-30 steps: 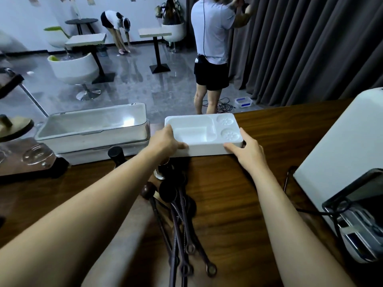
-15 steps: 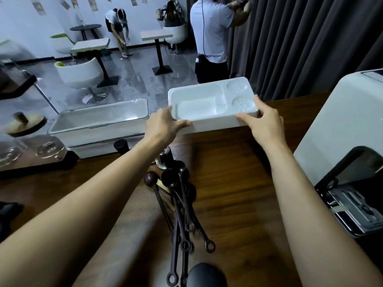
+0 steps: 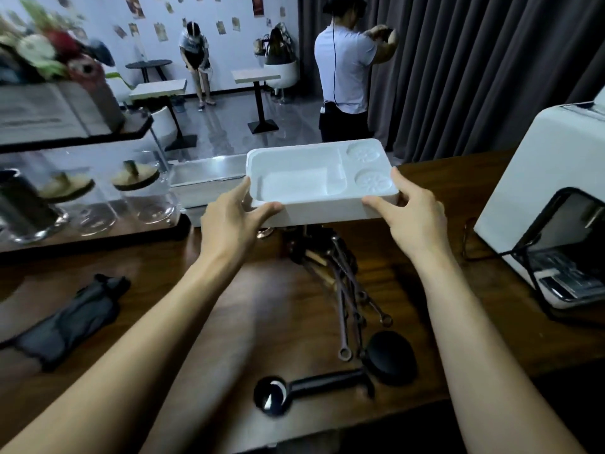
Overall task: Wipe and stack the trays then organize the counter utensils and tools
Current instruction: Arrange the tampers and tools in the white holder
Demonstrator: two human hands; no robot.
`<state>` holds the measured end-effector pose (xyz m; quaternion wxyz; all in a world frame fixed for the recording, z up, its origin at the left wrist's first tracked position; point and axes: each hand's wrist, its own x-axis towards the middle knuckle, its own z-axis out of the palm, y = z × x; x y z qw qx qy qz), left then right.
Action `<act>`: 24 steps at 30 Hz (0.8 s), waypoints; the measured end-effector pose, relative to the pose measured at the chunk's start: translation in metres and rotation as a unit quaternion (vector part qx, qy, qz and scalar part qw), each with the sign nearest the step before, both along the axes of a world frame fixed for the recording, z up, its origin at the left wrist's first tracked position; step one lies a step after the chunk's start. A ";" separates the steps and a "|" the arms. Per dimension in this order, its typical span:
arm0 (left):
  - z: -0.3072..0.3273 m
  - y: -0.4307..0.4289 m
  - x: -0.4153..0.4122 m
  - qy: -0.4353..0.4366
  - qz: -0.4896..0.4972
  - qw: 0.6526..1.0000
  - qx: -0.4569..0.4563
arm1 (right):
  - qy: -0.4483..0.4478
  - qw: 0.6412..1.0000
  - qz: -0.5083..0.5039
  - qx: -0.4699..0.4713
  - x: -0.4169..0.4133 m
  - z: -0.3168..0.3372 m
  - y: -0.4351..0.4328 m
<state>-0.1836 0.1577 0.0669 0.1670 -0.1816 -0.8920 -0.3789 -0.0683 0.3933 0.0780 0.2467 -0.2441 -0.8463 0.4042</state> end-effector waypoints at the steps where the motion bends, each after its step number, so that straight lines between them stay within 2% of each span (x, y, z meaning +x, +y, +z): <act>1: -0.001 -0.020 0.009 0.002 0.003 1.000 0.002 | -0.002 1.000 0.003 0.002 0.007 -0.002 -0.018; 8: -0.017 -0.156 0.067 -0.028 0.027 0.999 0.017 | -0.013 0.999 0.034 0.004 0.043 -0.019 -0.144; 13: -0.038 -0.217 0.085 -0.057 0.049 0.997 0.017 | -0.019 0.998 0.060 -0.003 0.052 -0.044 -0.194; 17: -0.059 -0.237 0.100 -0.109 0.056 0.992 0.033 | -0.042 0.997 0.063 0.002 0.058 -0.066 -0.214; 24: -0.085 -0.233 0.115 -0.170 0.053 0.983 0.037 | -0.107 0.992 0.050 -0.041 0.069 -0.095 -0.212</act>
